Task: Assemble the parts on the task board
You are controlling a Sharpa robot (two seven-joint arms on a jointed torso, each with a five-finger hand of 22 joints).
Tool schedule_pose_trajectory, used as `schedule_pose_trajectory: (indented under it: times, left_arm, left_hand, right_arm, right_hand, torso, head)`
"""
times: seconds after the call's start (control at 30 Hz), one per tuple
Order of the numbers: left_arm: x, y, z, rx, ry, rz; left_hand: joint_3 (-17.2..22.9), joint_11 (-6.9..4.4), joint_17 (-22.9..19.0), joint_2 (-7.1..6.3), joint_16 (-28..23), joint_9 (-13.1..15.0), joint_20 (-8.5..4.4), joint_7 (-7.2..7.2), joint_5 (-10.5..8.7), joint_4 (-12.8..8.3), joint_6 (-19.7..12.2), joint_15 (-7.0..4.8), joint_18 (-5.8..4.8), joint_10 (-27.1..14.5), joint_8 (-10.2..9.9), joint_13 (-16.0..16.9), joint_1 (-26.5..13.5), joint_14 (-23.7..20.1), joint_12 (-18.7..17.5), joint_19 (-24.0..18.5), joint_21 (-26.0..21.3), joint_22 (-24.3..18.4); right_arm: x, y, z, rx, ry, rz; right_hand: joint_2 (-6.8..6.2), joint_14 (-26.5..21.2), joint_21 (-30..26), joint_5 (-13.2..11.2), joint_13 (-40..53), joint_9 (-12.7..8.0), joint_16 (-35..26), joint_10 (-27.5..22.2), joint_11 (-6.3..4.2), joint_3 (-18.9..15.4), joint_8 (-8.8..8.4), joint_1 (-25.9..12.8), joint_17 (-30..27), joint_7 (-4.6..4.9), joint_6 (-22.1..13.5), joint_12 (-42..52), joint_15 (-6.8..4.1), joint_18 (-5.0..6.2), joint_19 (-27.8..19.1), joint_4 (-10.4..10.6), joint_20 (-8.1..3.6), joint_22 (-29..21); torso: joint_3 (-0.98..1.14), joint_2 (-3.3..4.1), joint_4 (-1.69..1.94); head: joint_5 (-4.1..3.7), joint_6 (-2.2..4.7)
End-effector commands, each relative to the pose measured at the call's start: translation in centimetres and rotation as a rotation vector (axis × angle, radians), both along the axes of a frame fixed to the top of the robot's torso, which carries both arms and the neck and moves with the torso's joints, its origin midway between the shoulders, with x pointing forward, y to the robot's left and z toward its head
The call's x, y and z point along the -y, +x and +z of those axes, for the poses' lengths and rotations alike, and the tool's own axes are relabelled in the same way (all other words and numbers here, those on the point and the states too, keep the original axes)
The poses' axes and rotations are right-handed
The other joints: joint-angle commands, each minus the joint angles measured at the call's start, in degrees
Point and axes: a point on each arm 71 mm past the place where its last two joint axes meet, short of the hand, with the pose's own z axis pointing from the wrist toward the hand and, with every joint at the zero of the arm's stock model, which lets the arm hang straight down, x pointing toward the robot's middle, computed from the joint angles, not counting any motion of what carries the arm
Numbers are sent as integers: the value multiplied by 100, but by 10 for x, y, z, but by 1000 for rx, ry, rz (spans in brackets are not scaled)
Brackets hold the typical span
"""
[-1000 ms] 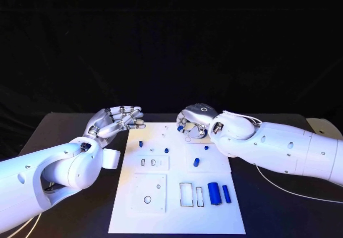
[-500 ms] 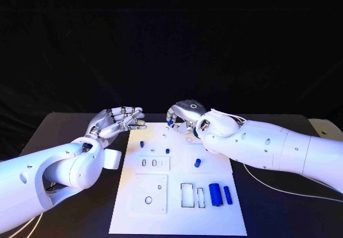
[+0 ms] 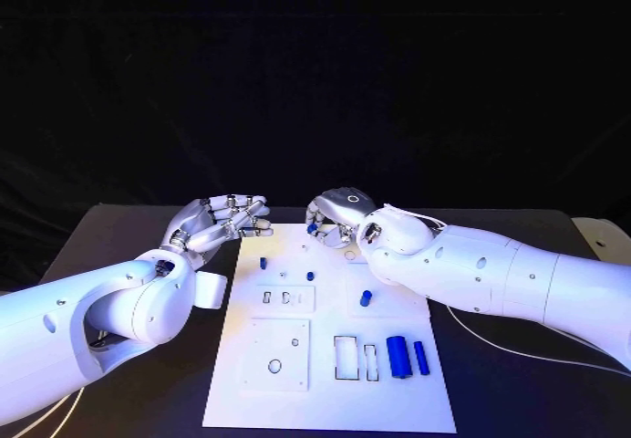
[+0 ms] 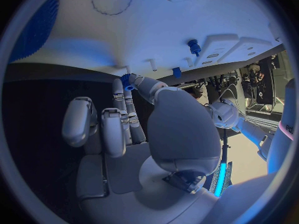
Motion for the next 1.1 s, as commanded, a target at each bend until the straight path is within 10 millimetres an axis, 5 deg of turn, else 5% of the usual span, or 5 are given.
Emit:
schedule_pose_trajectory:
  times: [0.03,1.1]
  left_arm:
    - [2,0,2,7,-7,-20]
    - [0,1,2,8,-3,-12]
  left_hand:
    - [32,30,7,-49,-32,-9,5,95,-30,1,-14,2,80,-5,-22,-8,25,36,-32,40,25,-8]
    - [49,33,13,-51,-45,-10,6,98,-30,-11,-16,4,79,-5,-28,-7,38,31,-49,41,19,-14]
  right_arm:
    - [-1,0,-3,-19,-14,-3]
    - [-1,-2,-4,-27,-17,5]
  right_hand:
    - [29,321,7,1,3,267,37,-31,4,24,41,-23,2,5,-13,-20,-25,-35,-41,-2,-9,-5]
    - [14,319,5,-5,5,291,43,-20,8,10,47,-57,4,8,-28,-14,-19,-34,-50,14,-2,-4]
  torso:
    - [2,5,-5]
    - [6,38,-7]
  head:
    - [6,-4]
    - [13,-12]
